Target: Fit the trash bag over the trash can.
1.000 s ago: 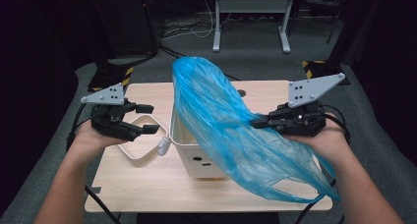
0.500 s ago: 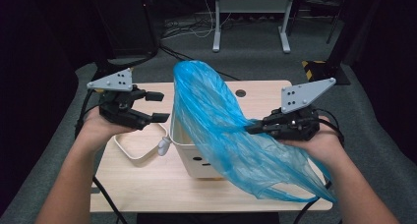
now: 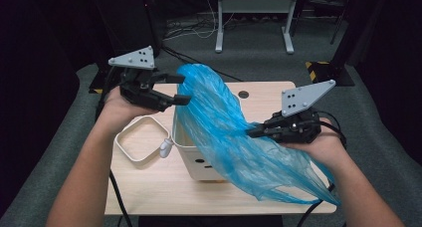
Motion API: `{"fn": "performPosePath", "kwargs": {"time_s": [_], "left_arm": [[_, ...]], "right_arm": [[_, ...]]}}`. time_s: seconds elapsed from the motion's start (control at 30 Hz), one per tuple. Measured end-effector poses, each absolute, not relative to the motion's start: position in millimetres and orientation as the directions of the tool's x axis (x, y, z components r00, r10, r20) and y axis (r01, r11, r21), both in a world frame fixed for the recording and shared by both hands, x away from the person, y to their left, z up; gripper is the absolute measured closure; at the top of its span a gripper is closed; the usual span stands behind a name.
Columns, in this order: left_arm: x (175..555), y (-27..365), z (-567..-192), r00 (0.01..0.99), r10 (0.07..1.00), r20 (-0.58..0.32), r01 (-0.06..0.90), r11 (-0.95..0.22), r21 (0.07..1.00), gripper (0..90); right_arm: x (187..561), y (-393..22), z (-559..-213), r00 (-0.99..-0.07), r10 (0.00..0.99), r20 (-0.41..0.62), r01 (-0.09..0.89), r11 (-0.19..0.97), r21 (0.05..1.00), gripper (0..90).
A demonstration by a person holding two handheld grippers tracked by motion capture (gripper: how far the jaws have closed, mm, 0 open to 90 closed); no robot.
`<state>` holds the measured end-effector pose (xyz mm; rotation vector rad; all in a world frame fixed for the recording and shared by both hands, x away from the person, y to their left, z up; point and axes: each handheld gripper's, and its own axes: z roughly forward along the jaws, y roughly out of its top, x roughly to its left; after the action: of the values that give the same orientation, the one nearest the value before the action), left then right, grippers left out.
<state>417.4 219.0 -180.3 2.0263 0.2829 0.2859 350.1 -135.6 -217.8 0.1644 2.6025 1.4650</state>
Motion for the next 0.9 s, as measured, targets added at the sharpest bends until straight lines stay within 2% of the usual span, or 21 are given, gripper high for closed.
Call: {"fn": "performPosePath", "kwargs": {"time_s": [0.33,0.9], "left_arm": [[428,193,-197,0.956,0.291,0.05,0.098,-0.474,0.875,32.5],[410,172,-227,0.982,0.187,0.031,0.079,-0.554,0.829,33.8]], "right_arm": [[346,-133,-216,-0.987,0.135,-0.091,-0.009,0.512,0.859,89.8],[331,-125,-200,-0.987,0.068,-0.147,-0.097,0.482,0.871,89.7]]}}
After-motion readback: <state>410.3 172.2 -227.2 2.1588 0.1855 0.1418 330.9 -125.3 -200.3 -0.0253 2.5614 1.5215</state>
